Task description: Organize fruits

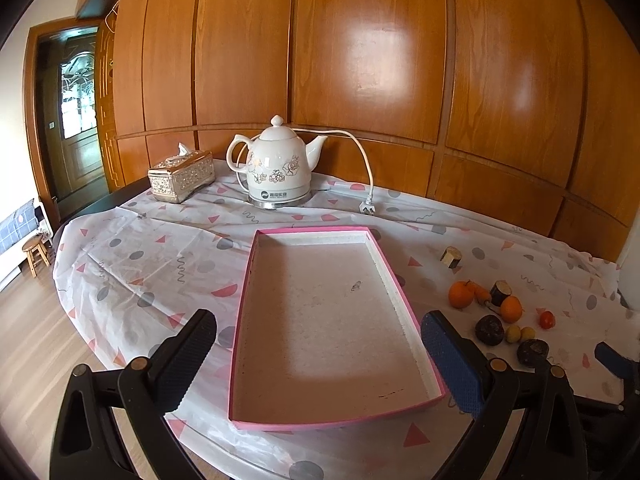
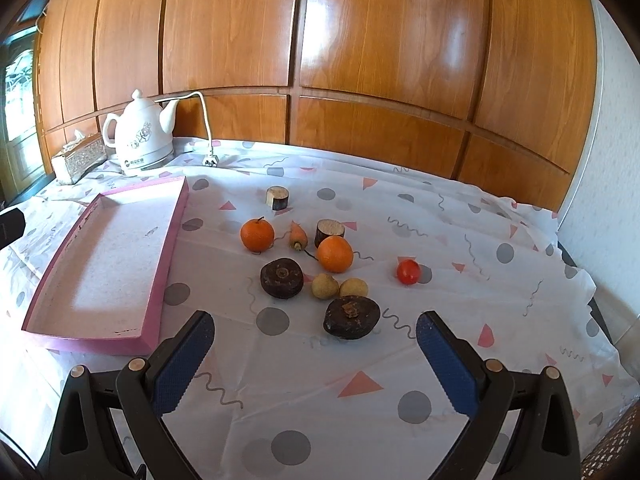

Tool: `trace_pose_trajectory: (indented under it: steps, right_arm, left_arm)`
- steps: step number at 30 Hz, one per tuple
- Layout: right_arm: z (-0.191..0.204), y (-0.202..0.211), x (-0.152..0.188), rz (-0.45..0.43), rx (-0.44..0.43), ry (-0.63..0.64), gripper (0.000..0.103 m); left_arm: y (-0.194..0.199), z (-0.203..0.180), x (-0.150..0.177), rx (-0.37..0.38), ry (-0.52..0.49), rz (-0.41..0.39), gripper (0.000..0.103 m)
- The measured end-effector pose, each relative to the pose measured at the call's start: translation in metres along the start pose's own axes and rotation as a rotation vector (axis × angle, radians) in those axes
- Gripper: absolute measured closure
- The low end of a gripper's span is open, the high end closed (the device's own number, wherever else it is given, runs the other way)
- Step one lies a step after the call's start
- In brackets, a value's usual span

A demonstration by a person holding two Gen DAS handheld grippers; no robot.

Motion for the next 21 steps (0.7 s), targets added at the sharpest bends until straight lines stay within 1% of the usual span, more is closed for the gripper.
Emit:
trace_pose_trajectory:
  steps: [7, 17, 21]
  right_arm:
    - [-0.001, -0.001, 0.001, 0.002, 0.008, 0.005, 0.000]
    - [-0.006, -0.009, 0.006, 0.023, 0.014, -0.006, 0.000]
    - [-0.011, -0.008, 0.007, 0.020, 0.022, -0.018, 0.000]
  left_arm:
    - [-0.004, -0.002, 0.000, 0.014, 0.008, 0.015, 0.000]
    - [-0.015, -0.009, 0.001, 0.020, -0.004, 0.039, 0.000]
    - [-0.016, -0.016, 0.001, 0.028, -0.022, 0.040, 0.000]
Point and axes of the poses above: each gripper's, at about its wrist camera, not at the fingertips, and y roughly against the way its jaws point, z to its left, x to its underside, the point moved 3 cm from there along -y, roughly the way its jaws point, and after that the axes turned 5 degrees about -x, right-handed, at the moved point
